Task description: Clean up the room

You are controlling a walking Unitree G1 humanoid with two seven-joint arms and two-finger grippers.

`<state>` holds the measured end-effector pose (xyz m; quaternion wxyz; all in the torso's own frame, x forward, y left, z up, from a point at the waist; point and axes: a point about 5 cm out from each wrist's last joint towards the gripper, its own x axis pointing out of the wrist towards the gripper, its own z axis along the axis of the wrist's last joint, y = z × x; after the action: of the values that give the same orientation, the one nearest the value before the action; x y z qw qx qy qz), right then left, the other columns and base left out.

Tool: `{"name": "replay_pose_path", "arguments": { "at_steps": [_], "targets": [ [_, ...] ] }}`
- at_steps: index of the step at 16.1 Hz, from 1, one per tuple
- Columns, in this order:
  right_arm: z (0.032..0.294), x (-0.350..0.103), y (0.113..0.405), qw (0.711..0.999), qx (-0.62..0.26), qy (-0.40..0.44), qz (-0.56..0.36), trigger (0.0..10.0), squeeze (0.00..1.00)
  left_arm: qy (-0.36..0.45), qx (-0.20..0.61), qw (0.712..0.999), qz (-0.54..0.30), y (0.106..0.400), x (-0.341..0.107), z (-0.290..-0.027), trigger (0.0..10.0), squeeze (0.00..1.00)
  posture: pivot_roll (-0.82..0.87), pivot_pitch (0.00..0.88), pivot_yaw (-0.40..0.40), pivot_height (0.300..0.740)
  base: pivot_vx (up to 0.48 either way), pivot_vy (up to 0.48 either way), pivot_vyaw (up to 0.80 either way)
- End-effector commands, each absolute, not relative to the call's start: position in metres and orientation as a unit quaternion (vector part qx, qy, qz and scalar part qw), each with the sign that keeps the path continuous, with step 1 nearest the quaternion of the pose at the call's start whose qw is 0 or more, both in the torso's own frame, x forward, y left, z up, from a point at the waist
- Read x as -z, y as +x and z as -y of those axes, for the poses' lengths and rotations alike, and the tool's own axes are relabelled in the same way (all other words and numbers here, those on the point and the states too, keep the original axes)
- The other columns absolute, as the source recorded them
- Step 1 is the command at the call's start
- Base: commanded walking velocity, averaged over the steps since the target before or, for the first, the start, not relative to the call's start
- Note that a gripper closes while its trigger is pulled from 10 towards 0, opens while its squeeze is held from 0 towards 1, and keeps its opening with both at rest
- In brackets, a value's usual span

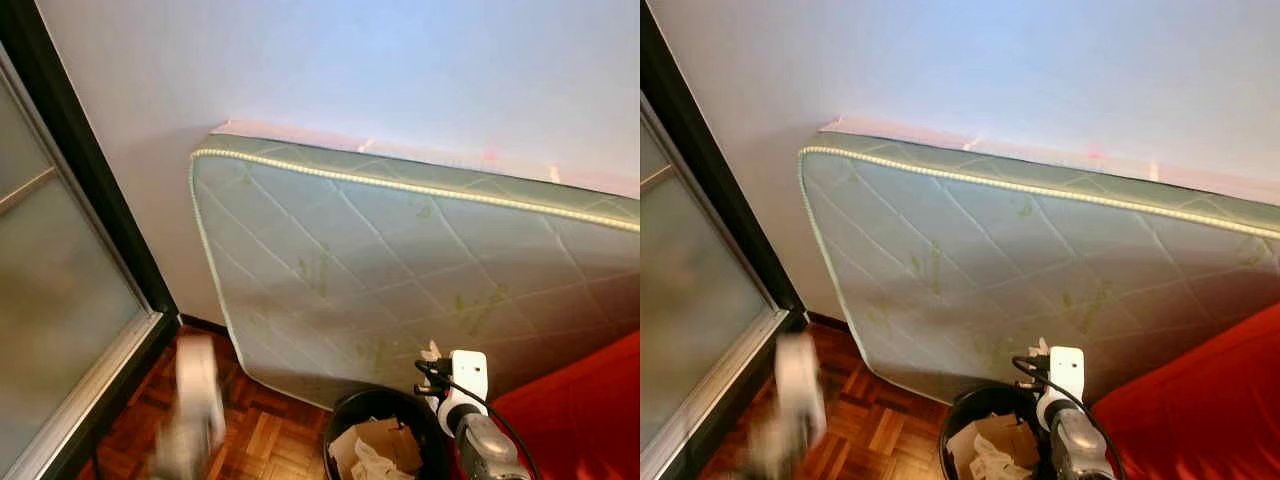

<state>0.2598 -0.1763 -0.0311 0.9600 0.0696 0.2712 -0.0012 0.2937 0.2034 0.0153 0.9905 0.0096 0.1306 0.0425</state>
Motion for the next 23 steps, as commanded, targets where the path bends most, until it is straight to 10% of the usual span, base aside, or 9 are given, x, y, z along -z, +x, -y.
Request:
{"name": "replay_pose_path", "arguments": {
  "at_steps": [1, 23],
  "targets": [
    [0.178, 0.030, 0.261, 0.961, 0.005, 0.071, -0.267, 10.0, 0.00, 0.021, -0.036, 0.996, -0.083, 0.301, -0.029, -0.200, 10.0, 0.00, 0.04, 0.000, -0.023, 0.740, 0.000, 0.000, 0.00],
    [0.164, -0.013, 0.298, 0.986, -0.051, 0.090, -0.134, 10.0, 0.00, 0.025, -0.002, 1.000, -0.008, 0.302, -0.046, -0.176, 10.0, 0.00, 0.03, 0.000, -0.019, 0.720, 0.000, 0.000, 0.00]
  ]
}}
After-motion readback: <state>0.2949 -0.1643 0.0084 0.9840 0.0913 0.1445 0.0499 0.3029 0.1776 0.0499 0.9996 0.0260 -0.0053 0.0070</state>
